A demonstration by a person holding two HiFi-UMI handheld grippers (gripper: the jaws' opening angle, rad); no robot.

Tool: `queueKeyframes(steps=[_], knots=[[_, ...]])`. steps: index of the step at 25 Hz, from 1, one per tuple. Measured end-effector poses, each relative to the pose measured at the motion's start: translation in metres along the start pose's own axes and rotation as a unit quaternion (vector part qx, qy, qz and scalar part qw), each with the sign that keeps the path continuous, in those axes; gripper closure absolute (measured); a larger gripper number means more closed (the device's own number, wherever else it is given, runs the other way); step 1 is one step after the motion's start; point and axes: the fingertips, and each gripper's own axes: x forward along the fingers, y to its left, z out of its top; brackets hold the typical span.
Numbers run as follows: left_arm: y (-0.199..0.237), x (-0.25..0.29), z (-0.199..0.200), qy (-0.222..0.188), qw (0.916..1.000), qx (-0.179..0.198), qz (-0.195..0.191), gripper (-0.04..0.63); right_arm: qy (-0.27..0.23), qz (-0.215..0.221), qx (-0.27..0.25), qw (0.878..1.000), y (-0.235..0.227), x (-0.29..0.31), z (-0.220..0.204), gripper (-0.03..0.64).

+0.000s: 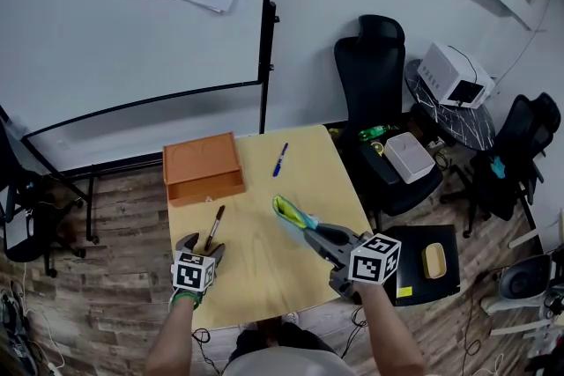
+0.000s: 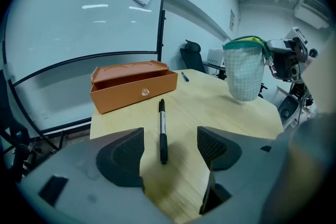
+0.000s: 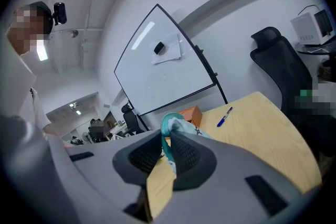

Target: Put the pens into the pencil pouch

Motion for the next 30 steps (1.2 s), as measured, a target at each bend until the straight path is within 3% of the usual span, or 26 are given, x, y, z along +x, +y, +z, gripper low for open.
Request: queueKeyframes(steps=[3, 7, 12, 17, 20, 22, 27, 30], knots=[[0.003, 0.002, -0.007, 0.011, 0.9999, -0.009, 0.004, 0.287, 0.002, 0.000, 0.003, 1.000, -0.001, 0.000, -0.002, 0.568], [0.009, 0.002, -0.015, 0.018, 0.9995, -0.019, 0.014, 0.404, 0.005, -0.001, 0.002, 1.000, -0.001, 0.000, -0.004, 0.568], [0.010, 0.006, -0.027, 0.038, 0.9990, -0.016, 0.018, 0.425, 0.007, -0.003, 0.000, 1.000, -0.001, 0.001, -0.005, 0.568], [0.008, 0.006, -0.026, 0.031, 0.9992, -0.010, 0.021, 0.443, 0.010, -0.006, 0.001, 1.000, -0.003, 0.000, -0.005, 0.568], [0.005, 0.007, -0.025, 0.029, 0.9994, -0.004, 0.019, 0.476, 0.010, -0.007, 0.002, 1.000, -0.004, 0.001, -0.005, 0.568], [0.005, 0.008, -0.026, 0.032, 0.9994, -0.003, 0.016, 0.540, 0.010, -0.006, 0.001, 1.000, -0.004, 0.002, -0.005, 0.568], [0.007, 0.003, -0.020, 0.023, 0.9995, -0.015, 0.018, 0.549, 0.009, -0.005, 0.000, 1.000, -0.003, -0.001, -0.004, 0.568], [0.003, -0.005, -0.005, 0.005, 0.9999, -0.001, 0.013, 0.549, 0.006, -0.007, -0.002, 1.000, -0.005, -0.003, -0.004, 0.568]])
